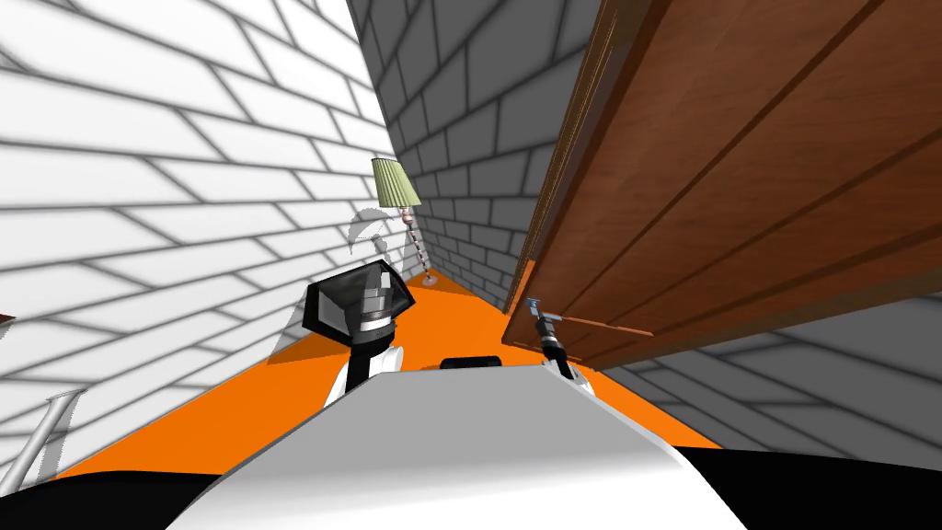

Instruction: Pull the door open

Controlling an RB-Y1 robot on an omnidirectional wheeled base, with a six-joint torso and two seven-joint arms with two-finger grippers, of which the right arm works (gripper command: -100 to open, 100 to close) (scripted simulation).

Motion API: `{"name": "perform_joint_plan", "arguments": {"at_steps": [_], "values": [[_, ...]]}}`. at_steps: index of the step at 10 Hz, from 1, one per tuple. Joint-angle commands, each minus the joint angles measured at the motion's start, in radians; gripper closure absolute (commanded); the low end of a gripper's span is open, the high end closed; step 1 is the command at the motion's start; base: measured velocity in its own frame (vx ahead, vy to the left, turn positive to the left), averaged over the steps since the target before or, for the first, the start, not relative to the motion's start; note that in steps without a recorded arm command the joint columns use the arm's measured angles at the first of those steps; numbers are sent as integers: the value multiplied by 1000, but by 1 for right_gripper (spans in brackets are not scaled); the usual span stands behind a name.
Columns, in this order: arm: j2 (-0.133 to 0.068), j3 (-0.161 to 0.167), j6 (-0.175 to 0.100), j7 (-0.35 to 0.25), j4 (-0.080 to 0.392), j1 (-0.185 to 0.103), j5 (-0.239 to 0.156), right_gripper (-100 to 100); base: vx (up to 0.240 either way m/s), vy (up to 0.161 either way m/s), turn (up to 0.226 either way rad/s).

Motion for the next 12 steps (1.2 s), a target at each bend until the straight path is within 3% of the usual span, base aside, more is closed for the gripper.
{"name": "perform_joint_plan", "arguments": {"at_steps": [1, 6, 8, 9, 12], "values": [[-10, 14, -13, -17, -3, 11, 9, 100, -172, -28, 101], [-52, 70, -67, -88, -17, 55, 43, 100, -248, -45, 118], [-53, 71, -71, -88, -6, 51, 44, 100, -173, -31, 47], [-67, 84, -100, -109, -3, 74, 55, 100, -147, -36, 179], [-87, 99, -141, -137, -2, 101, 67, 100, -203, -46, 115]]}}
